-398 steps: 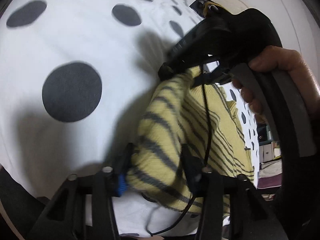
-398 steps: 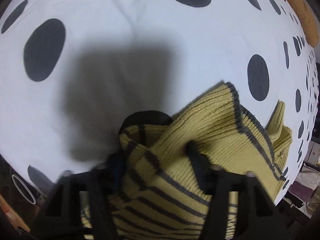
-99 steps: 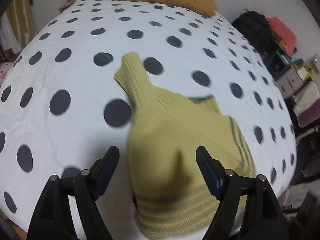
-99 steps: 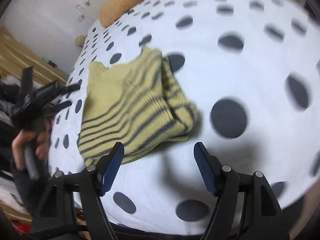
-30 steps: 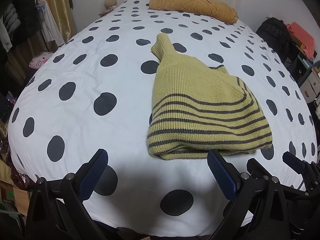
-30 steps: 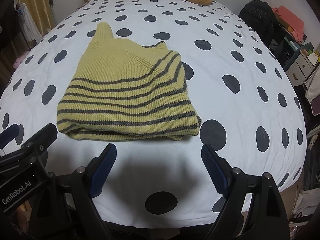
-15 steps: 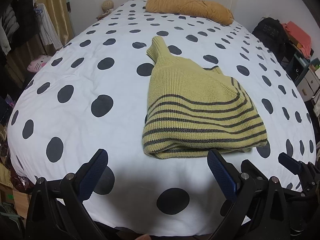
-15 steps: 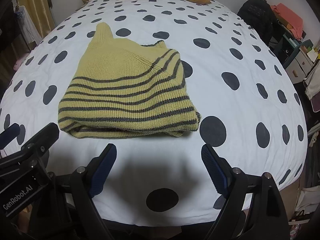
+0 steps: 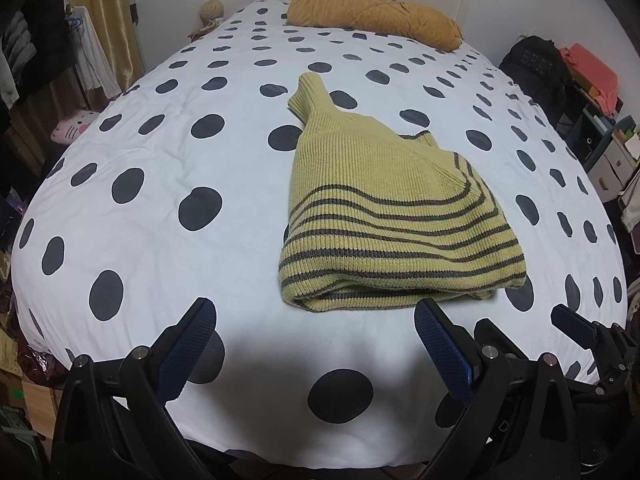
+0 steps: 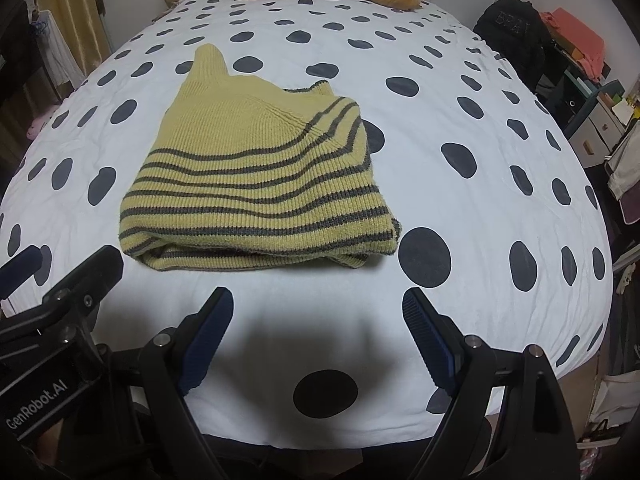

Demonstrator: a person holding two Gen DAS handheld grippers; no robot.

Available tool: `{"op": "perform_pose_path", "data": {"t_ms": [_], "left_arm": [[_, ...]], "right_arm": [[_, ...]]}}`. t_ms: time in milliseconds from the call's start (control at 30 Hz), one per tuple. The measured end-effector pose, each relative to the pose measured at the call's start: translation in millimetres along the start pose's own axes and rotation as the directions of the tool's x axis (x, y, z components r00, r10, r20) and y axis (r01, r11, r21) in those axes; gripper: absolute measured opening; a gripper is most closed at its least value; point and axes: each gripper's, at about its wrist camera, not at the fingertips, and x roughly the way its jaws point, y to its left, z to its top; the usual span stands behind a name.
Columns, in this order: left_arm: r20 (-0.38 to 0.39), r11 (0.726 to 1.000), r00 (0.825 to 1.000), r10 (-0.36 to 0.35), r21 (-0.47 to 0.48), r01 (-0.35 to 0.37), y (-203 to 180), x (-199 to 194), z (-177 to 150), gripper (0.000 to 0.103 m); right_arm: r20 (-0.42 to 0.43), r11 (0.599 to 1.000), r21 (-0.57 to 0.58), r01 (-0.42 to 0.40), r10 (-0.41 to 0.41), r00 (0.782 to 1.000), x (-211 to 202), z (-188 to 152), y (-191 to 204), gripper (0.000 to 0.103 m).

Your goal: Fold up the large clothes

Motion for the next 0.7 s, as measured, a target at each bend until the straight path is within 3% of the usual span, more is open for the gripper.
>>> {"op": "perform_pose_path", "data": {"t_ms": [700], "left_arm": [[-0.013, 1.000, 1.000, -0.011, -0.005, 0.011, 1.7, 0.5, -1.7, 0.100]], "right_arm": [[-0.004, 1.000, -0.001, -0.003, 0.003, 1.000, -1.0, -1.7, 1.0, 0.087]]}}
